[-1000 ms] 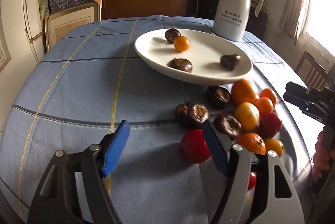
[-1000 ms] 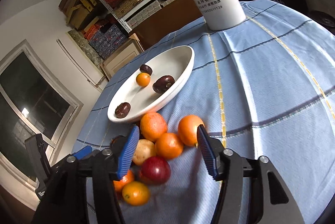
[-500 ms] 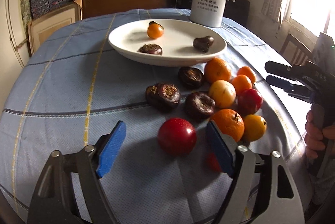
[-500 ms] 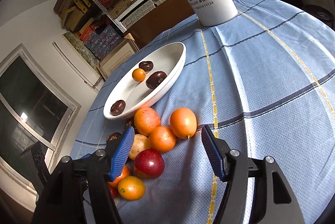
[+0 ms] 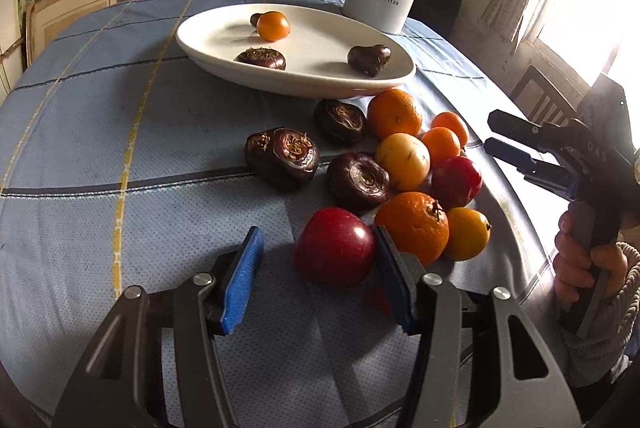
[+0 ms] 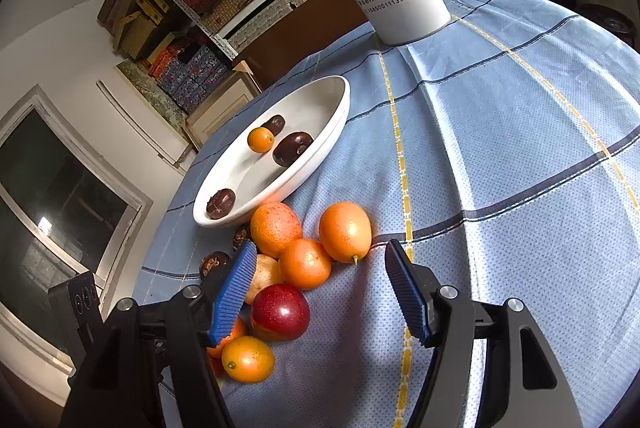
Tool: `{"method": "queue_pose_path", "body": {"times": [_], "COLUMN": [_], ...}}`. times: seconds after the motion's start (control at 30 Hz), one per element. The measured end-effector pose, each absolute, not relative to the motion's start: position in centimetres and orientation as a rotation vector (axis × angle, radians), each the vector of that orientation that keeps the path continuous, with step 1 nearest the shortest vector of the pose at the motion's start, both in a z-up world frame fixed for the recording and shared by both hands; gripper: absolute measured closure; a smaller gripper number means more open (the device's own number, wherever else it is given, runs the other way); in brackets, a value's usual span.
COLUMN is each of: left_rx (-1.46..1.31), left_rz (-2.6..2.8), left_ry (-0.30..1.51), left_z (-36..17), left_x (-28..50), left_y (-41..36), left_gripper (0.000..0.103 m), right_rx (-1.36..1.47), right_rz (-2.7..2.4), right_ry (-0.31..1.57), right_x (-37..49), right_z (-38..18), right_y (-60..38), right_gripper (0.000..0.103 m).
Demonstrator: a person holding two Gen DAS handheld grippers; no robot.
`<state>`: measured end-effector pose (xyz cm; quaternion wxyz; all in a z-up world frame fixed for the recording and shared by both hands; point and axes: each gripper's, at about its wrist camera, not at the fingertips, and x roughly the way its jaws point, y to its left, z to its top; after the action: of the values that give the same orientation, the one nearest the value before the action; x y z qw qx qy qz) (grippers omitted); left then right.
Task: Organize fruits
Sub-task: 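Grasp a red tomato with the left tool while the right tool reaches for an orange, then carry the red tomato and the orange onto the plate and release both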
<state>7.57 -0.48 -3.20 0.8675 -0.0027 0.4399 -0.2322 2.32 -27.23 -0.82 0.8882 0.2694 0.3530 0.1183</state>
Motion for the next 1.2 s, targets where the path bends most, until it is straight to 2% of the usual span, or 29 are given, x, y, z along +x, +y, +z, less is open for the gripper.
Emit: {"method": "queue_pose_path", "body": {"times": [0.03, 0.57, 0.63, 0.7, 0.77, 0.9, 1.0, 1.2], "left_rx": [-0.006, -0.077, -0.065, -0.062, -0.064, -0.061, -0.062, -0.073], "left_rz": [-0.5, -0.308, -0.308, -0.308, -0.309, -0.312, -0.327, -0.314], "left_ry": [0.92, 0.882, 0.887, 0.887, 0.889, 0.893, 0.908, 0.893], "left_z": [-3.2, -2.7, -2.8, -2.9, -2.9, -3.1, -3.3, -3.1], "left_x": [7.5, 8.4, 8.5, 8.5, 8.4, 8.5, 8.7, 8.6], "left_y": [-0.6, 2.8, 2.5, 2.5, 2.6, 2.6, 2.4, 2.8], "left_gripper": [0.066, 0.066, 0.066, 0.066, 0.066, 0.066, 0.066, 0.066], "right_rx": [0.561, 0.623, 0.675, 0.709, 0.706, 0.658, 0.591, 0.607], "right_rz": [0.245, 0.194, 0.216, 0.242, 0.247, 0.227, 0.203, 0.222], "right_ry": [0.734, 0.761, 0.78, 0.799, 0.815, 0.848, 0.855, 0.825], "right_x": [2.3, 3.2, 4.0, 4.8, 5.6, 6.9, 7.6, 6.6], "right_z": [-0.8, -1.7, -2.2, -2.5, -2.7, -3.0, -3.1, -2.7], "right_y": [-27.2, -28.4, -28.7, -28.6, -28.1, -27.2, -26.4, -26.9], "right_gripper": [0.036, 0.036, 0.039, 0.05, 0.054, 0.056, 0.067, 0.068]}}
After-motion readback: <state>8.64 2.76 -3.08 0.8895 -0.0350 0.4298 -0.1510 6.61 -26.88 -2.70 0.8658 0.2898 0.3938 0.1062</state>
